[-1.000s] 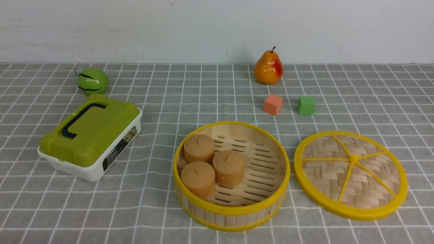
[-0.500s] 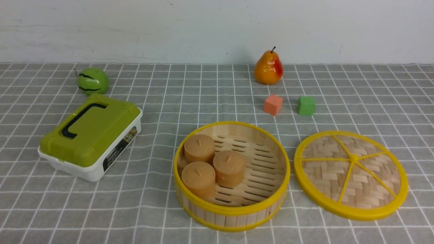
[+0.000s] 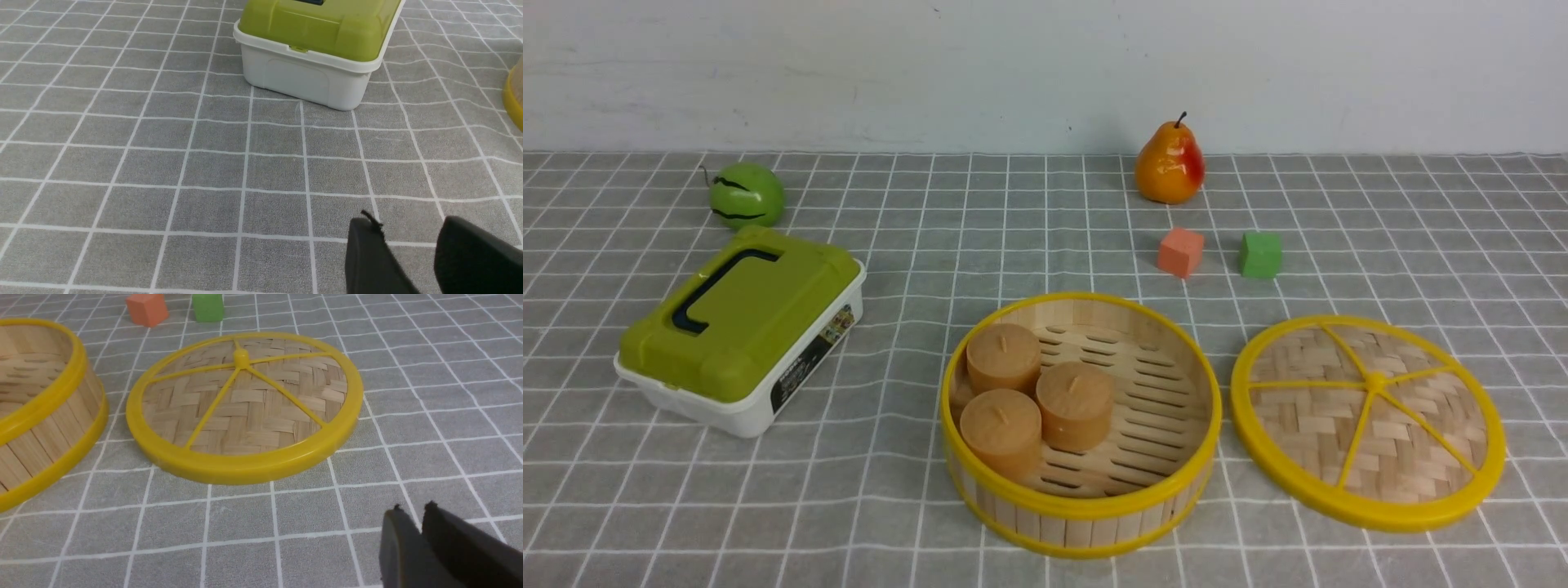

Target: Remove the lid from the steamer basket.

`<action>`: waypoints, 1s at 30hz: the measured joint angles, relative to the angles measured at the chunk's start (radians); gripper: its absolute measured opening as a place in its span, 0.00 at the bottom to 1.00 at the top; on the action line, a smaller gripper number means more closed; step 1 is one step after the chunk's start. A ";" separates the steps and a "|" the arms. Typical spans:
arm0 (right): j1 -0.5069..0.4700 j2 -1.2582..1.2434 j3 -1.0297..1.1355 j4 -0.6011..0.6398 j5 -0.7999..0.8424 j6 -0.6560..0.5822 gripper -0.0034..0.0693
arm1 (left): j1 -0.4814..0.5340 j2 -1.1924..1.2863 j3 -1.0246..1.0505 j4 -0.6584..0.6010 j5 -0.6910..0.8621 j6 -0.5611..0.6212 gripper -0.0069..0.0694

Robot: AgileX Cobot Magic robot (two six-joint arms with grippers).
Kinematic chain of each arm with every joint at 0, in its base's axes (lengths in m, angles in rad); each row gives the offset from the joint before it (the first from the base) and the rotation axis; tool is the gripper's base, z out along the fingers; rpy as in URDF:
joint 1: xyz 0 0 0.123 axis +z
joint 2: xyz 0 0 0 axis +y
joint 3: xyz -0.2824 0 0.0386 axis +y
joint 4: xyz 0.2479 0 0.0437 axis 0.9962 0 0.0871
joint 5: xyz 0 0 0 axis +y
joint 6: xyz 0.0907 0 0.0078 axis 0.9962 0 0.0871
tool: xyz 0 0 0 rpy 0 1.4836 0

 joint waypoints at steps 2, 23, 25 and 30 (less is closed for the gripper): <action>0.000 0.000 -0.001 0.000 0.000 0.000 0.13 | 0.000 0.000 0.000 0.000 0.000 0.000 0.40; -0.007 0.000 -0.001 0.000 0.001 0.000 0.16 | 0.000 0.000 0.000 0.000 0.000 0.000 0.40; -0.007 0.000 -0.001 0.000 0.001 0.000 0.16 | 0.000 0.000 0.000 0.000 0.000 0.000 0.40; -0.007 0.000 -0.001 0.000 0.001 0.000 0.18 | 0.000 0.000 0.000 0.000 0.000 0.000 0.40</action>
